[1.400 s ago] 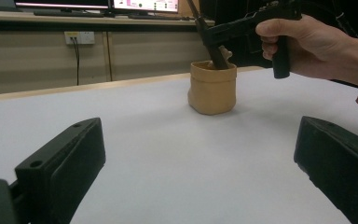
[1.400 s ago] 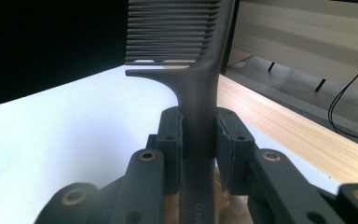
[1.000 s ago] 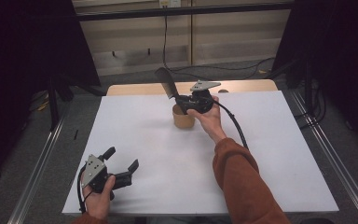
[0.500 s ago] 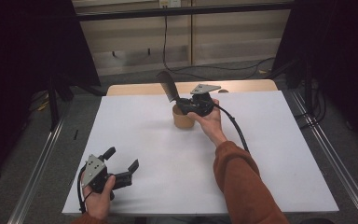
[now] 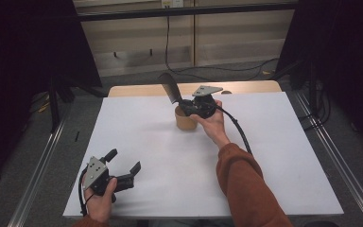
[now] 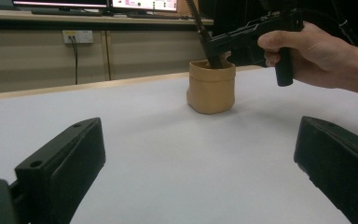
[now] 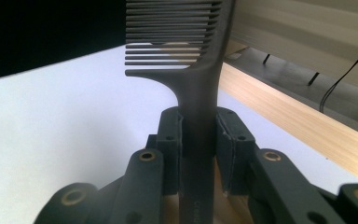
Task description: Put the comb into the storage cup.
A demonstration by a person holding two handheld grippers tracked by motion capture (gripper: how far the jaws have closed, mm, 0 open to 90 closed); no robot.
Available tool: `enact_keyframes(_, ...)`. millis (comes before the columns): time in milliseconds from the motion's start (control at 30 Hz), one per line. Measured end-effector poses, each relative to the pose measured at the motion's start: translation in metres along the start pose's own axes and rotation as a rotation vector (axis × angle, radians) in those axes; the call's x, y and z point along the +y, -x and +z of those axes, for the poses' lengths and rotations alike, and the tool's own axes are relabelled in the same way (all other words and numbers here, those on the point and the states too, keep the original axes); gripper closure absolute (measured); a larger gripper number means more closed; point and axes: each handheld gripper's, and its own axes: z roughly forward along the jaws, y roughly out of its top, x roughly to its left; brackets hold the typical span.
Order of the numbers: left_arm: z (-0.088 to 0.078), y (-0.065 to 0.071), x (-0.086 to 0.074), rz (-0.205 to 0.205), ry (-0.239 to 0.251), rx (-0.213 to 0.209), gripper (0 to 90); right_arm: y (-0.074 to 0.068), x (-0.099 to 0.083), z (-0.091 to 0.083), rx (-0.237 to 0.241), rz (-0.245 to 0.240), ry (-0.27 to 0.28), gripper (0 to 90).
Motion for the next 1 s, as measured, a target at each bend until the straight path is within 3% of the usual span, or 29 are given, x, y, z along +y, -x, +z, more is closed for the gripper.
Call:
enact_keyframes(300, 0.0, 0.0, 0.0, 0.0, 0.0, -0.001, 2.0, -0.004, -0.001, -0.001, 0.006, 0.01, 0.002, 72.9)
enact_keyframes(400, 0.0, 0.0, 0.0, 0.0, 0.0, -0.001, 2.0, -0.008, -0.008, 0.004, 0.01, -0.017, -0.045, 72.6)
enact_keyframes(500, 0.0, 0.0, 0.0, -0.005, 0.001, 0.002, 2.0, -0.005, -0.012, 0.004, 0.007, 0.015, -0.033, 72.9)
enact_keyframes(667, 0.0, 0.0, 0.0, -0.002, -0.005, -0.001, 2.0, -0.004, -0.011, 0.002, 0.015, 0.011, -0.039, 72.5)
enact_keyframes(1000, 0.0, 0.0, 0.0, -0.004, 0.0, 0.001, 2.0, -0.004, -0.014, 0.007, 0.014, 0.058, -0.031, 71.0)
